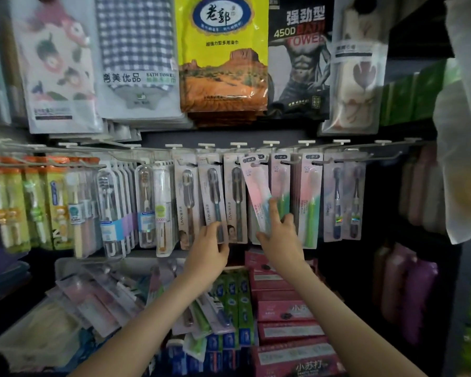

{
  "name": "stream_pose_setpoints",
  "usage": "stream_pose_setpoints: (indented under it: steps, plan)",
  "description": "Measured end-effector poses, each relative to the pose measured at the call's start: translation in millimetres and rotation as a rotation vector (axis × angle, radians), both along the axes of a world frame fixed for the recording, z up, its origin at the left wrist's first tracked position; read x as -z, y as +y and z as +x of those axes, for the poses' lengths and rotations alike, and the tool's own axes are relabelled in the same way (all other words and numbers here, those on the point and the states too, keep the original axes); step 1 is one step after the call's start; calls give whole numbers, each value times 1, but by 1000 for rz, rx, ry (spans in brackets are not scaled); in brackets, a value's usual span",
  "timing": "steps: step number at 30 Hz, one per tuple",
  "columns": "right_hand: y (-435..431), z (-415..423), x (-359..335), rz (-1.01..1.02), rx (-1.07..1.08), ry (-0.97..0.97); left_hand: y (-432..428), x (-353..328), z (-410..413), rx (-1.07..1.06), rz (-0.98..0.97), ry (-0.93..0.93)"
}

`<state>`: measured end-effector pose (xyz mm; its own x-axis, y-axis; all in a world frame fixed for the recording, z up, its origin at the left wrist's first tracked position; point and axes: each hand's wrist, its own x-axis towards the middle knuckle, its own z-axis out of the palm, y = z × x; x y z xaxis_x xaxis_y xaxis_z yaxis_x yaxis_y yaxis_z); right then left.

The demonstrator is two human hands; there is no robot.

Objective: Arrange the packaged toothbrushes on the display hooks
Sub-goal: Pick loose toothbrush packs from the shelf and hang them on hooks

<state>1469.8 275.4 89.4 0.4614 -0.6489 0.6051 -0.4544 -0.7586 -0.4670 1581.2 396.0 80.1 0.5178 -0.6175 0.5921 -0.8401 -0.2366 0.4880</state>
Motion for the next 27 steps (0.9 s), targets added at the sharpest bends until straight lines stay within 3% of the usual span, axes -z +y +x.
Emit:
stream_pose_setpoints:
  steps: [5,11,14,17,19,23,27]
  plan:
    - [-2,12,0,-2,57,-93,10,2,14,15,1,-44]
    - [-1,19,-6,90,65,-47,10,-1,23,-20,51,-193]
    - [13,22,3,131,79,4,15,13,33,-95,230,-280]
    - [33,25,26,11,148,95,28,38,43,-150,463,-258]
    - [49,32,48,28,34,171,38,54,49,-166,543,-267]
    - [82,51,86,317,-246,428,56,76,54,-93,483,-162]
    - [95,55,94,489,-217,424,76,87,51,-35,317,-144]
